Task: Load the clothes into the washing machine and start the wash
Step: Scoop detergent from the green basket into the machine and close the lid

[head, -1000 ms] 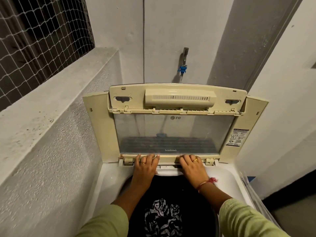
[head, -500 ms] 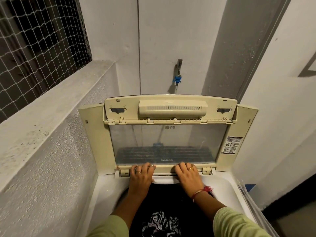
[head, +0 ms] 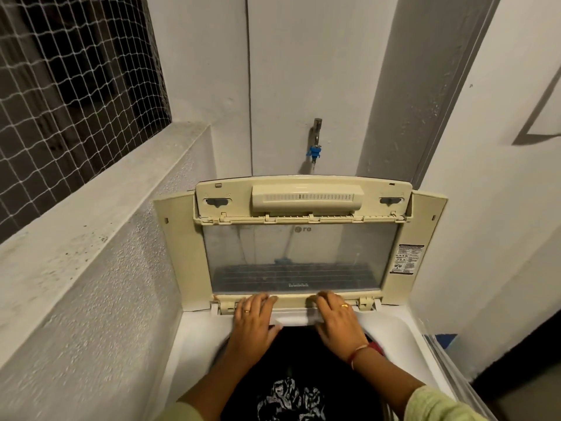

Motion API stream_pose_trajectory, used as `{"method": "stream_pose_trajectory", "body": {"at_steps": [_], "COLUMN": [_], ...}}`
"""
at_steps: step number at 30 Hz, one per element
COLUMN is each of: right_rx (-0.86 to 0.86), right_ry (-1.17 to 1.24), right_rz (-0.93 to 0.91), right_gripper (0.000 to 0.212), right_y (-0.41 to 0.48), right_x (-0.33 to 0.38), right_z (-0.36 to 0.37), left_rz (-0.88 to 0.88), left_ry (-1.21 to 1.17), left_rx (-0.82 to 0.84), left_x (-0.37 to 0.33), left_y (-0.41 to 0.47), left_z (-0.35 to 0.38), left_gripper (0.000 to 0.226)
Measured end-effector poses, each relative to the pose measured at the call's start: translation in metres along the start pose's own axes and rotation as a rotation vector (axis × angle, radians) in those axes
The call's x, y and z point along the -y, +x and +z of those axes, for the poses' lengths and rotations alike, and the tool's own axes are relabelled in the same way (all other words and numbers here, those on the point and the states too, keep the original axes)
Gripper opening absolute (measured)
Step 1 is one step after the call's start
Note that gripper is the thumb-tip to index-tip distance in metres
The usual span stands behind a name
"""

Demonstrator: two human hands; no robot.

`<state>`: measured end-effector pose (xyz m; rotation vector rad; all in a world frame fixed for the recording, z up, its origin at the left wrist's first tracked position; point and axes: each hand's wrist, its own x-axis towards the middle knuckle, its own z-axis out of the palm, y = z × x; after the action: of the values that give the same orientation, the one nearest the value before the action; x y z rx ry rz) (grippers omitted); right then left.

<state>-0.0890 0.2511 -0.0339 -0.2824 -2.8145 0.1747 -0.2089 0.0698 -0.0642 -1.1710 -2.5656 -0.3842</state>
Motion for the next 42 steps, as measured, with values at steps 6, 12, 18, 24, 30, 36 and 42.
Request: {"method": "stream_pose_trajectory", "body": {"at_steps": [6, 12, 18, 24, 30, 36, 42], "right_rx": [-0.323, -0.539, -0.384, -0.169, -0.216, -0.273, 0.009], "right_ry": [0.008, -0.207, -0.205, -0.131, -0.283, -0.217, 0.035], "right_rz": [-0.05, -0.157, -0.045, -0.017, -0.017, -0.044, -0.123], "right_gripper": [0.055, 0.06, 0.074, 0.075, 0.062, 0.047, 0.041], "right_y": [0.015, 0.06, 0.089, 0.101, 0.093, 0.079, 0.054], "right_x": [0.009, 0.025, 0.034, 0.034, 0.043, 0.048, 0.046], "right_z": [-0.066, -0.138, -0.184, -0.214, -0.231, -0.233, -0.249], "left_rz": [0.078, 0.072, -0.086, -0.141, -0.083, -0.023, -0.049], "left_ry": [0.083, 0.181, 0.115, 0.101, 0.133, 0.058, -0.002], "left_rx": [-0.386, -0.574, -0.29, -0.118, -0.17, -0.053, 0.059], "left_x": [-0.004, -0.018, -0.042, -0.056, -0.058, -0.054, -0.063], "left_y": [0.03, 0.096, 0.126, 0.139, 0.134, 0.111, 0.078], "left_z": [-0.072, -0.158, -0.205, -0.224, -0.24, -0.261, -0.272], "left_gripper": [0.05, 0.069, 0.085, 0.071, 0.056, 0.057, 0.056]}}
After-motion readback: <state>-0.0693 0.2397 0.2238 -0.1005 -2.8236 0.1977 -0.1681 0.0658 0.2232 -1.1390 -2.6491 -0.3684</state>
